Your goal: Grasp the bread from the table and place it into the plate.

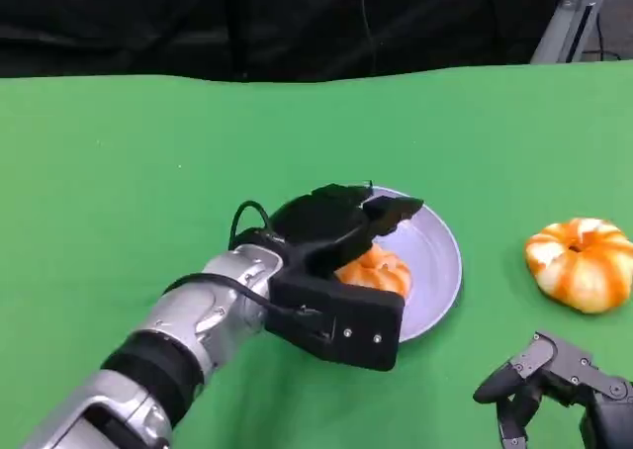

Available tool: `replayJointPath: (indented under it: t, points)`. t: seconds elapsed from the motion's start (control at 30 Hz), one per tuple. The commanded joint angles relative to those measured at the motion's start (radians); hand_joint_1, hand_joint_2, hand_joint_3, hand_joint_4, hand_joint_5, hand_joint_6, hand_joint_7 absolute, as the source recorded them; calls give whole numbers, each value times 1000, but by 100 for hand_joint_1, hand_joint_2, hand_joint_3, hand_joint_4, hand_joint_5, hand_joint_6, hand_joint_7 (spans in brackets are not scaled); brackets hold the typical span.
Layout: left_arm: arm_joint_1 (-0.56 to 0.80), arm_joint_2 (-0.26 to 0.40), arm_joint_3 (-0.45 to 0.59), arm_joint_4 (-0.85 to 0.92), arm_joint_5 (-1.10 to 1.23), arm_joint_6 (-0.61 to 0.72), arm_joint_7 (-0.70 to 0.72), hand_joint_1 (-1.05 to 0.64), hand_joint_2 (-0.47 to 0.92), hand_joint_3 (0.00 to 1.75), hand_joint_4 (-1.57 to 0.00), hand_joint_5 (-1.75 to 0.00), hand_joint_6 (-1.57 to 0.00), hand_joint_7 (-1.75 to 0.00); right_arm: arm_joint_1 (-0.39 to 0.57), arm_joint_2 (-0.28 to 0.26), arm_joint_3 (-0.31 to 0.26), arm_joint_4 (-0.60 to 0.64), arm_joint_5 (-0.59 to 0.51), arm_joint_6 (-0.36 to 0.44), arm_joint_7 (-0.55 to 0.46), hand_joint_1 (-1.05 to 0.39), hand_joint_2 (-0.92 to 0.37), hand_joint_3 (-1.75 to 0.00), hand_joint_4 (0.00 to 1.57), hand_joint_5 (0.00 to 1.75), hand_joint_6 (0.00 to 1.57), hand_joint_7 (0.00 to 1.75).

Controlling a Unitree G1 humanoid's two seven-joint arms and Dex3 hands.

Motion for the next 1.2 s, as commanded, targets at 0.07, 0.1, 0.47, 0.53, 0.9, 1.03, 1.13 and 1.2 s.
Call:
replayJointPath:
  t: [0.07,0.1,0.47,0.53,0.9,1.03,1.13,1.2]
  points:
    - [55,68,23,-104,-28,-5,-48,-85,92,33,-1,-1,-6,-4,3,-4,-1,-2,6,5,-3,10,-38,-130,79,172,79,129]
    - [65,76,28,-121,-32,-6,-52,-84,92,31,-2,-1,-8,-4,4,-4,-1,-2,7,4,-3,10,-38,-131,79,172,79,129]
    - [378,216,237,-538,-281,-34,-145,-53,92,14,-30,-20,-32,-10,4,-6,-5,4,15,-2,-2,9,-38,-129,79,172,78,130]
    - [423,235,273,-576,-303,-60,-127,-53,92,16,-33,-24,-34,-10,4,-6,-3,6,11,-5,-4,9,-39,-128,79,172,78,130]
    - [737,163,482,-713,-611,-202,-71,-12,92,13,-70,-98,-92,-26,4,7,9,-8,14,7,-6,9,-38,-130,79,171,77,131]
    - [857,109,518,-760,-737,-203,-85,0,80,51,-76,-119,-95,-51,6,-3,1,-13,17,3,-1,9,-39,-129,78,169,77,132]
    - [907,92,525,-780,-764,-196,-101,9,58,101,-79,-131,-84,-90,3,-10,-5,-5,31,-8,6,8,-40,-128,79,168,77,131]
    - [928,85,525,-792,-763,-188,-108,10,56,108,-79,-137,-81,-101,-2,-15,-12,-7,36,1,12,7,-40,-127,80,168,77,131]
